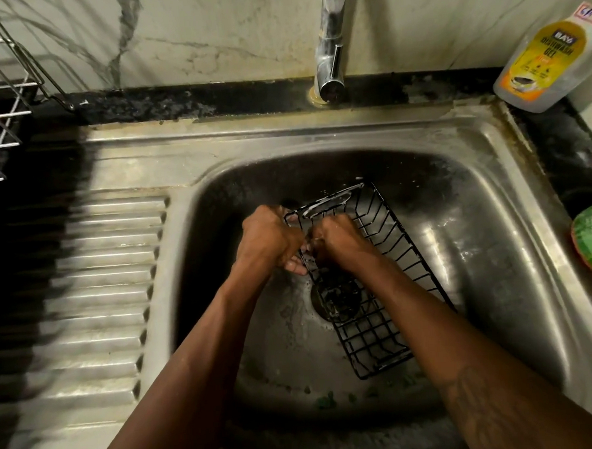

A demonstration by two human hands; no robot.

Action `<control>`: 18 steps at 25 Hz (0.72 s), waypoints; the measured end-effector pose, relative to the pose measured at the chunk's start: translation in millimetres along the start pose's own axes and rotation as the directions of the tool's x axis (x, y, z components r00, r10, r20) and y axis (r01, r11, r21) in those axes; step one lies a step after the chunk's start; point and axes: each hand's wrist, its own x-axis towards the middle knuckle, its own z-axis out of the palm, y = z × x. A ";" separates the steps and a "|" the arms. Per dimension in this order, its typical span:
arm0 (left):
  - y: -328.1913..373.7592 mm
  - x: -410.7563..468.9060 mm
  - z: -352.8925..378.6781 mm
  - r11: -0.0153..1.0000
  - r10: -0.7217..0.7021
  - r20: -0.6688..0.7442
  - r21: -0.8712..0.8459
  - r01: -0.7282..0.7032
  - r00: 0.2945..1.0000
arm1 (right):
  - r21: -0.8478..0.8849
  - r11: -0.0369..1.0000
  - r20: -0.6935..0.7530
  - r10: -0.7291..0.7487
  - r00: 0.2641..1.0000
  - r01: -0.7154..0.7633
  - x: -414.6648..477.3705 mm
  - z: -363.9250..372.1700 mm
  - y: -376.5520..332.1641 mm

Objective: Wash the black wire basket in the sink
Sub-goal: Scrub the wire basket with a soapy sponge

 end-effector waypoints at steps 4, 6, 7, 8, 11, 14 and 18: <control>-0.1 0.3 -0.5 0.999 0.025 -0.039 0.033 -0.023 0.999 | 0.223 0.975 -0.028 0.008 1.000 -0.001 -10.3 0.8 6.0; -0.3 1.3 0.6 0.999 0.015 -0.042 0.034 -0.013 0.999 | 0.098 0.994 -0.157 0.059 0.986 -0.044 -7.4 6.2 -3.8; -1.2 1.6 0.4 0.999 0.009 -0.044 0.033 -0.007 0.999 | 0.084 0.995 -0.212 0.072 0.975 -0.055 -5.0 7.4 -9.0; -1.5 3.1 0.0 0.999 0.003 -0.044 0.034 -0.002 0.999 | 0.107 0.992 -0.232 0.091 0.968 -0.068 -2.4 7.7 -10.6; 0.3 3.5 0.4 0.999 -0.012 -0.031 0.032 0.013 0.999 | 0.111 0.993 -0.167 0.067 0.984 -0.048 -5.7 4.6 -3.9; 2.1 1.6 0.2 1.000 -0.019 -0.008 0.019 0.019 1.000 | 0.082 0.986 -0.294 0.161 0.942 -0.143 -9.1 9.4 4.0; 3.0 -6.3 -0.9 1.000 -0.007 -0.028 0.019 0.008 1.000 | 0.185 0.888 -0.406 0.460 0.790 -0.421 -14.9 0.2 14.3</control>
